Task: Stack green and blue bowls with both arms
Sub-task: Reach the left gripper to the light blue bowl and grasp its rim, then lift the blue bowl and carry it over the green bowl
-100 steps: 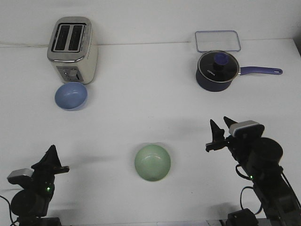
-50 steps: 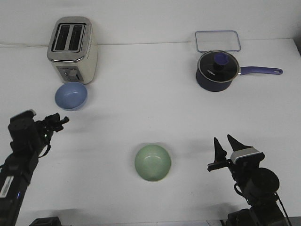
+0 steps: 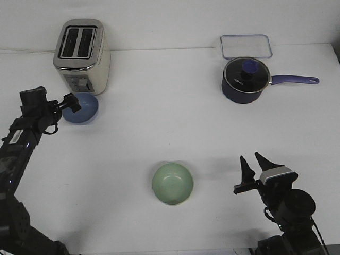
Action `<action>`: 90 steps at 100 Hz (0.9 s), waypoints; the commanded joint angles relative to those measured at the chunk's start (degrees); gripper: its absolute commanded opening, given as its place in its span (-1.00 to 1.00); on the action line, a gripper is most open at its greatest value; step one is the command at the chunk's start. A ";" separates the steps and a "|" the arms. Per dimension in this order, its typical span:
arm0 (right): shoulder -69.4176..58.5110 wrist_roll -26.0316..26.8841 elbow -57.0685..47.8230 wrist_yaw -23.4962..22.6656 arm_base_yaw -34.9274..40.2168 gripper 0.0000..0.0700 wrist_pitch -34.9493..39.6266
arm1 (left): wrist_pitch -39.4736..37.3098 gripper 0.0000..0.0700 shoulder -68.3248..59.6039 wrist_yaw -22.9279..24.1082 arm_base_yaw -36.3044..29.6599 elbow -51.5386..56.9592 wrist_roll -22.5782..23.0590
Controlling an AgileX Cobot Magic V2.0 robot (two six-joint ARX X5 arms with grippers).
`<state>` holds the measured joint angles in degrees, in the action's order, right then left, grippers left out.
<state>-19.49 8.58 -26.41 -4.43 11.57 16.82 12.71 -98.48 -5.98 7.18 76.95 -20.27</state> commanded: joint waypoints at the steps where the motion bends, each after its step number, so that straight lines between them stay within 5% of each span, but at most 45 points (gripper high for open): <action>1: -0.09 0.59 -0.46 -0.09 0.20 -0.06 -0.55 | 0.87 0.68 -3.80 -0.02 0.44 2.36 0.81; 37: -0.09 0.57 -0.46 -0.07 0.17 -0.06 -0.46 | 1.01 0.60 -13.97 -0.02 1.11 4.35 1.44; 43: -0.09 0.52 -0.46 -0.07 0.20 -0.06 -0.46 | 1.09 0.15 -14.32 -0.02 1.11 4.35 1.92; 51: -0.09 0.39 -0.46 -0.07 0.20 -0.06 -0.48 | 1.01 -0.99 -14.32 -0.13 1.11 4.35 2.19; 90: -0.09 0.39 -0.46 -0.11 0.20 -0.06 -0.52 | 14.51 -0.97 -4.37 -3.74 1.11 8.04 9.70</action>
<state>-19.49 8.80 -26.41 -4.43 11.57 16.84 26.30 -107.28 -7.97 8.14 83.74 -14.76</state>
